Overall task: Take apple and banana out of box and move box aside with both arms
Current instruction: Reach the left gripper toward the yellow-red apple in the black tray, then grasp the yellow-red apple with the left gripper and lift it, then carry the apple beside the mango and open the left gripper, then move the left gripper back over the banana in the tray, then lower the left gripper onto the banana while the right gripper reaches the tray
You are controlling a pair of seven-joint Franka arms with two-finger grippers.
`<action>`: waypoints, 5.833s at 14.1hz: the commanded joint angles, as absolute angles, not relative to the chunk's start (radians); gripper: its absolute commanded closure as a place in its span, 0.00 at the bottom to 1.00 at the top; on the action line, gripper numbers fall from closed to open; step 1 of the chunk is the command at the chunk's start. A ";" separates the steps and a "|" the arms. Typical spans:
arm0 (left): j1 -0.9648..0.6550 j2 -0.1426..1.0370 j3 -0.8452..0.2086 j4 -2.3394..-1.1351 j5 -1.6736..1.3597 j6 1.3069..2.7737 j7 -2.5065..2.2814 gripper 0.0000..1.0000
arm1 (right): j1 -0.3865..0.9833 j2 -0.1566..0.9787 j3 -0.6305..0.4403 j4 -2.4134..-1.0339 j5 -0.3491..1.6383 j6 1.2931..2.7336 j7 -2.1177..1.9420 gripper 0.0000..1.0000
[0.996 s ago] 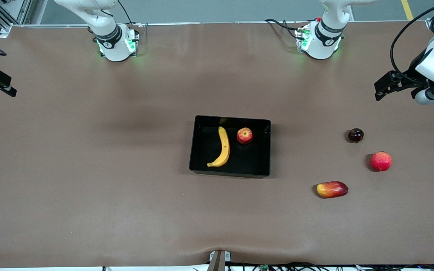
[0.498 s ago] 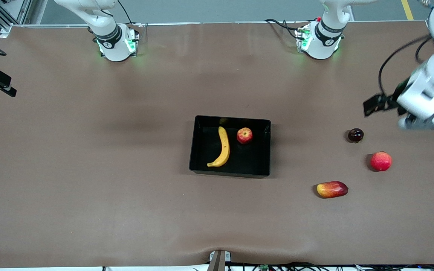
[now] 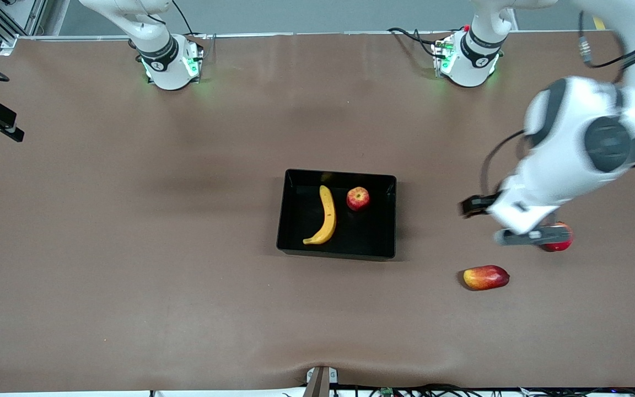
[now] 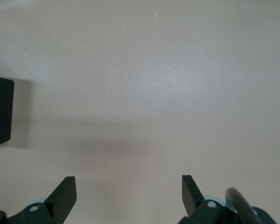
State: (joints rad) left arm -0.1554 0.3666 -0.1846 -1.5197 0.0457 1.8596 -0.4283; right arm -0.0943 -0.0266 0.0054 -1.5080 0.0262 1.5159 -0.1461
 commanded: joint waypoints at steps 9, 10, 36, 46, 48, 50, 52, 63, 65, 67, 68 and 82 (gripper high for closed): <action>-0.463 0.646 -0.176 -1.499 0.044 2.094 -0.926 0.00 | -0.121 -0.020 0.018 -1.489 0.037 1.509 -0.141 0.00; -0.475 0.664 -0.176 -1.509 0.044 2.114 -0.952 0.00 | -0.121 -0.020 0.018 -1.489 0.037 1.509 -0.141 0.00; -0.176 0.495 -0.166 -1.465 0.097 1.887 -0.539 1.00 | -0.120 0.156 0.021 -1.491 -0.073 1.637 -0.147 0.00; 0.143 0.693 -0.166 -1.453 0.348 2.081 -0.272 1.00 | -0.201 0.336 0.018 -1.494 -0.084 1.775 -0.144 0.00; 0.166 0.756 -0.166 -1.428 0.348 2.153 -0.268 1.00 | -0.222 0.351 0.018 -1.497 -0.052 1.773 -0.140 0.00; 0.186 0.808 -0.166 -1.393 0.348 2.201 -0.256 1.00 | -0.216 0.354 0.020 -1.499 -0.049 1.773 -0.138 0.00; 0.186 0.831 -0.164 -1.387 0.350 2.210 -0.259 1.00 | -0.199 0.354 0.023 -1.503 -0.049 1.758 -0.137 0.00; 0.181 0.606 -0.354 -1.400 0.319 1.955 -0.423 0.00 | -0.134 0.344 0.025 -1.503 0.055 1.667 0.044 0.00; 0.173 0.581 -0.484 -1.410 0.319 1.882 -0.547 0.00 | -0.114 0.342 0.025 -1.502 0.055 1.666 0.083 0.00; 0.143 0.594 -0.581 -1.443 0.324 1.882 -0.690 0.00 | -0.089 0.341 0.025 -1.502 0.055 1.667 0.139 0.00; 0.093 0.603 -0.597 -1.445 0.324 1.888 -0.748 0.00 | -0.071 0.339 0.025 -1.502 0.055 1.666 0.170 0.00; -0.442 0.917 -0.379 -1.367 0.494 2.324 -0.903 0.00 | 0.126 0.345 0.025 -1.564 0.057 1.646 0.442 0.00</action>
